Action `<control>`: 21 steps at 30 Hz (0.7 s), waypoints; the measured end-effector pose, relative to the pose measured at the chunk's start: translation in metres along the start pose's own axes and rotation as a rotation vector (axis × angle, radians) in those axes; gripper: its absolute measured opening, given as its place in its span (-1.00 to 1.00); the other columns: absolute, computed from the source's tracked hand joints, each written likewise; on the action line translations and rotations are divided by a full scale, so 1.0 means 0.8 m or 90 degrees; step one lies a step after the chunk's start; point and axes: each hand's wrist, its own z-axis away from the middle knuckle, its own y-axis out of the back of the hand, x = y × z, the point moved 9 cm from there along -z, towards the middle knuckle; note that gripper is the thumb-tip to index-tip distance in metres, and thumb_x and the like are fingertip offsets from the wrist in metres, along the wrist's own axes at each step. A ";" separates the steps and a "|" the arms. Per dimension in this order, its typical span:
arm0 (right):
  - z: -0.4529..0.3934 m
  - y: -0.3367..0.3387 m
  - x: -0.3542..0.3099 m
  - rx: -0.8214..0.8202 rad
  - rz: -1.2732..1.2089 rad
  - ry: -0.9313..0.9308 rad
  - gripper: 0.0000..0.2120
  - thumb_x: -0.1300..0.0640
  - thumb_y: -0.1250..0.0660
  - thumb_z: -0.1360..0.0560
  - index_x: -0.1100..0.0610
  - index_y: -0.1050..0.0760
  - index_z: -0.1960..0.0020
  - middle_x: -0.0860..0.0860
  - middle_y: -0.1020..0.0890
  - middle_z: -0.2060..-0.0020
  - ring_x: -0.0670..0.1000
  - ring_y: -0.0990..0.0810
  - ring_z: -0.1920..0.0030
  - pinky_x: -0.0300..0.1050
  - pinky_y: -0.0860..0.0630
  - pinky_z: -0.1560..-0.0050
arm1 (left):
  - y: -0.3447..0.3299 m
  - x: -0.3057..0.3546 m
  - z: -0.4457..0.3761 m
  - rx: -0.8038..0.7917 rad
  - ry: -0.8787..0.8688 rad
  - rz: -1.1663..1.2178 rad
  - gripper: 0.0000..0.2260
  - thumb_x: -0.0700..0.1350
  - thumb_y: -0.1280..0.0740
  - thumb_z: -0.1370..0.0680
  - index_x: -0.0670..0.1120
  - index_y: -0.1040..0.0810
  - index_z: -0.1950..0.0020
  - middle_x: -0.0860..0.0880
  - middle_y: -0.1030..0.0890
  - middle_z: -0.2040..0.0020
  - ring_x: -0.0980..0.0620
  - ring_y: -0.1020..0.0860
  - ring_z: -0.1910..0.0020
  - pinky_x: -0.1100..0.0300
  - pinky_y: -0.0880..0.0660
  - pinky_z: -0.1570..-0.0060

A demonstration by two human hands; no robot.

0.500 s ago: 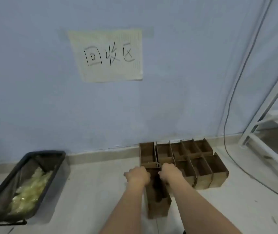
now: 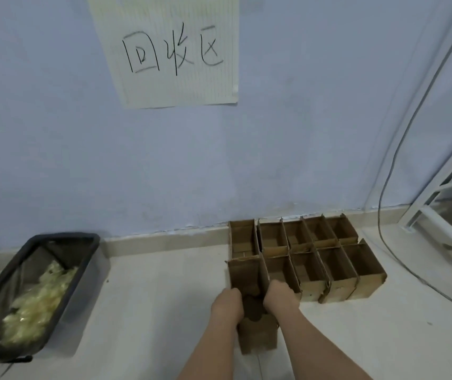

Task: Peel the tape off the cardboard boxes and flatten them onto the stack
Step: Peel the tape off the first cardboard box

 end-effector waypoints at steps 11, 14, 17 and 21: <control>0.175 0.196 -0.089 -0.109 0.037 0.099 -0.54 0.29 -0.11 -0.64 0.34 -0.20 -0.52 0.19 -0.45 -0.37 0.14 -0.57 -0.22 -0.08 -0.54 -0.16 | 0.213 0.028 0.198 0.041 -0.003 -0.124 -0.69 -0.15 -0.23 -0.66 -0.23 -0.50 -0.37 -0.20 -0.51 -0.40 -0.16 -0.58 -0.16 0.03 -0.50 -0.13; 0.229 0.244 -0.114 -0.063 0.021 0.142 -0.58 0.25 -0.12 -0.65 0.34 -0.30 -0.48 0.22 -0.54 -0.29 0.12 -0.61 -0.23 -0.03 -0.54 -0.26 | 0.264 0.038 0.252 0.135 -0.030 -0.112 -0.59 0.01 -0.17 -0.70 -0.23 -0.44 -0.44 -0.21 -0.40 -0.50 -0.19 -0.43 -0.43 -0.03 -0.39 -0.35; 0.285 0.286 -0.130 -0.005 -0.034 0.164 -0.71 0.26 -0.20 -0.60 0.40 -0.51 -0.23 0.21 -0.66 0.24 0.08 -0.71 0.20 0.03 -0.64 -0.10 | 0.306 0.041 0.307 0.226 -0.047 -0.075 -0.50 0.09 -0.03 -0.74 -0.23 -0.36 -0.52 -0.25 -0.19 -0.60 -0.22 -0.14 -0.60 -0.18 0.01 -0.57; 0.346 0.334 -0.152 0.121 -0.056 0.215 -0.90 0.29 -0.28 -0.51 0.31 -0.50 0.00 0.19 -0.65 0.26 0.12 -0.73 0.26 0.06 -0.69 0.09 | 0.324 0.043 0.365 0.197 -0.172 0.012 -0.59 0.25 -0.18 -0.65 -0.07 -0.60 -0.04 -0.06 -0.61 0.00 -0.08 -0.58 -0.05 0.01 -0.43 -0.18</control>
